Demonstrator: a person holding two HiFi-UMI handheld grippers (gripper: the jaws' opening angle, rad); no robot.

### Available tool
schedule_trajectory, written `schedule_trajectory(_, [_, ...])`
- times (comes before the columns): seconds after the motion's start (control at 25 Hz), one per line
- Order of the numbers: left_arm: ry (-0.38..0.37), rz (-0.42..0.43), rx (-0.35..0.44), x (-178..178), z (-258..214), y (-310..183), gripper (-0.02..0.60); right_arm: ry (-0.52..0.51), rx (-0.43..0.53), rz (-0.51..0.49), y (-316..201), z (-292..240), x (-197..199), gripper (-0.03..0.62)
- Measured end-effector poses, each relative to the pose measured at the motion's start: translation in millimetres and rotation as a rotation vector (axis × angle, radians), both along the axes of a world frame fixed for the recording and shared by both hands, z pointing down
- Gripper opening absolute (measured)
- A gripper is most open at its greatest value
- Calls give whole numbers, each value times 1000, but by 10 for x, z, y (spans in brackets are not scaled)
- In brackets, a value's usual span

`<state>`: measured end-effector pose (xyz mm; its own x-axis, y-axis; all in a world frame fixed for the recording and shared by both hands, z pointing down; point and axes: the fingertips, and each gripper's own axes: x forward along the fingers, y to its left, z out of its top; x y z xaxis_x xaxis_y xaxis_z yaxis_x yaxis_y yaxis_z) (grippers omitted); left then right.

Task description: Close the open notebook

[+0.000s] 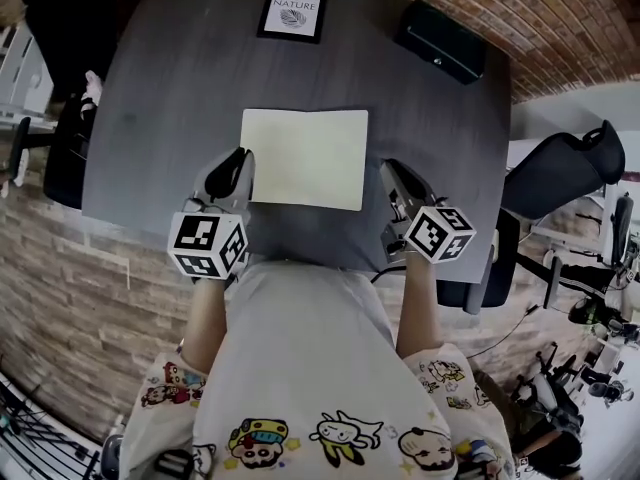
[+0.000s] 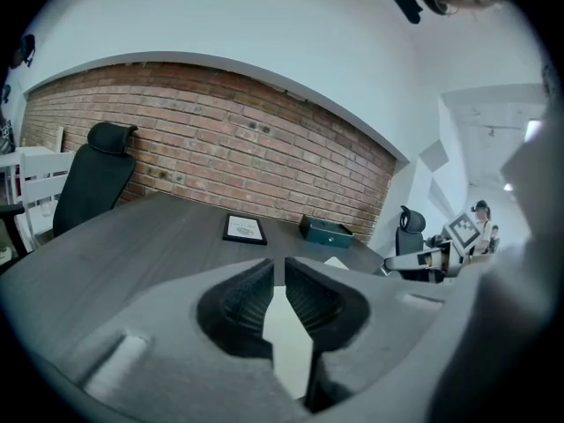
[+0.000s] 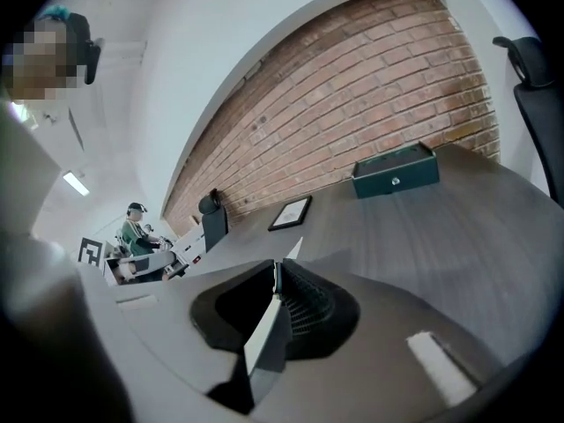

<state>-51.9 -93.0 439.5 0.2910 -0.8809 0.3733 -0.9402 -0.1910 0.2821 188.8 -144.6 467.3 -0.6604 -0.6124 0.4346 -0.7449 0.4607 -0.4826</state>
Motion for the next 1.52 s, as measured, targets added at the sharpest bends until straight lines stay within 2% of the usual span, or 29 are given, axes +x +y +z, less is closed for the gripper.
schedule_trajectory(0.32, [-17,-79,49,-317,-206,111,32,-30,82,-104,3,-417,-468,43])
schedule_trajectory(0.6, [-29,-136,41,-508,-242,304,32,-56,91,-218,45,-489,-1037,43])
schedule_trajectory(0.84, [-26,-180,7,-703,-132,502,32,-54,71,-300,97,-358,-1483,43])
schedule_trajectory(1.2, [-10,-216,-17,-908,-2,535,32,-34,3,-397,198,-6,-2092,43])
schedule_trajectory(1.52, [11,-235,-40,-997,133,599,32,-25,-68,-433,252,387,-2432,43])
